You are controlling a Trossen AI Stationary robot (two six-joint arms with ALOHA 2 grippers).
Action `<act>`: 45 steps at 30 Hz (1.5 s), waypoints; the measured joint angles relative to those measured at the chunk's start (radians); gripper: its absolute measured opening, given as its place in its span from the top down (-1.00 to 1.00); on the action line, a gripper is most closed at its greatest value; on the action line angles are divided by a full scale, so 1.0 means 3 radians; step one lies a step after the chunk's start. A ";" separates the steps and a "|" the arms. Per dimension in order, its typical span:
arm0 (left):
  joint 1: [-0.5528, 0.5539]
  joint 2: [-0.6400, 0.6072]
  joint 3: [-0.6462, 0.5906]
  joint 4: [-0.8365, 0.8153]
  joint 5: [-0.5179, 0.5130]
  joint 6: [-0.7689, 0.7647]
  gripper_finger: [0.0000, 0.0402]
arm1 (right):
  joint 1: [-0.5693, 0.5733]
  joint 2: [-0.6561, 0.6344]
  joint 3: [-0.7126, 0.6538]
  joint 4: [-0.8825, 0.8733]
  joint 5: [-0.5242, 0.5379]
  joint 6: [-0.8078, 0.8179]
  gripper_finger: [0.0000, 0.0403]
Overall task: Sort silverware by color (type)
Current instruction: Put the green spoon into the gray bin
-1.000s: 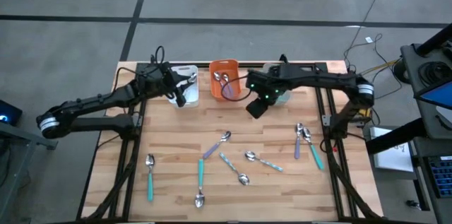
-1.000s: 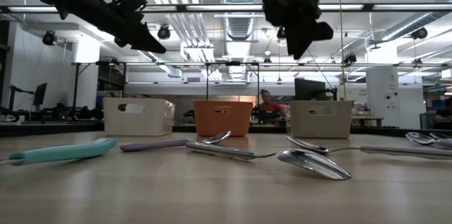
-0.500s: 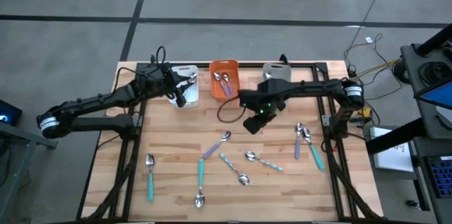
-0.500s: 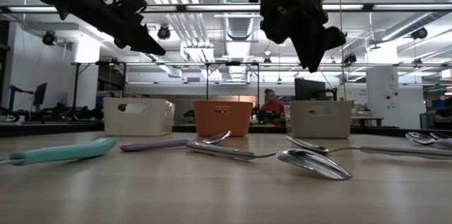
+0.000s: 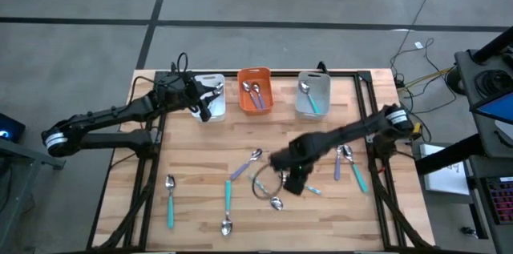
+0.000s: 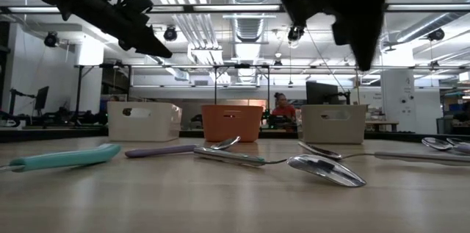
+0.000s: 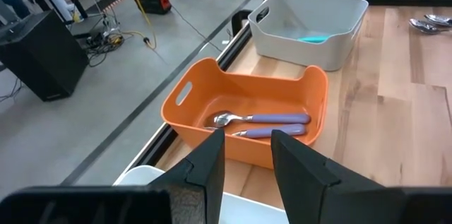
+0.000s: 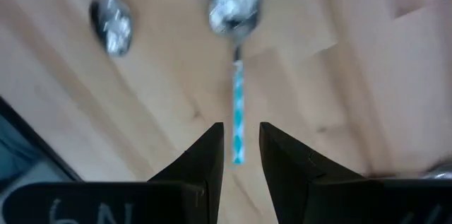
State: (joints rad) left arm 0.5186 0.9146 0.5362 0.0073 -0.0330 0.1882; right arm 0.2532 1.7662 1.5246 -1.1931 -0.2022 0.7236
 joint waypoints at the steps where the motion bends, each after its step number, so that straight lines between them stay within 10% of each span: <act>1: 0.0000 0.0000 0.0000 -0.0001 0.0000 -0.0020 0.51 | 0.0059 0.0034 0.0000 0.0006 -0.0001 0.0064 0.59; 16: 0.0000 0.0000 0.0000 0.0000 -0.0001 -0.0075 0.51 | 0.0425 0.0285 -0.0008 0.0053 0.0300 0.0164 0.59; 32: 0.0000 0.0000 0.0000 0.0002 -0.0001 -0.0074 0.51 | 0.0325 -0.0686 -0.1106 0.0066 0.0577 0.1329 0.59; 45: 0.0000 0.0000 0.0000 0.0008 -0.0001 -0.0074 0.51 | -0.0106 -0.1451 -0.2303 -0.0102 -0.0188 0.2557 0.59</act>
State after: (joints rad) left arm 0.5186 0.9146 0.5362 0.0097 -0.0334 0.1661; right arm 0.2214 1.3308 0.8338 -1.2238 -0.2585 1.4907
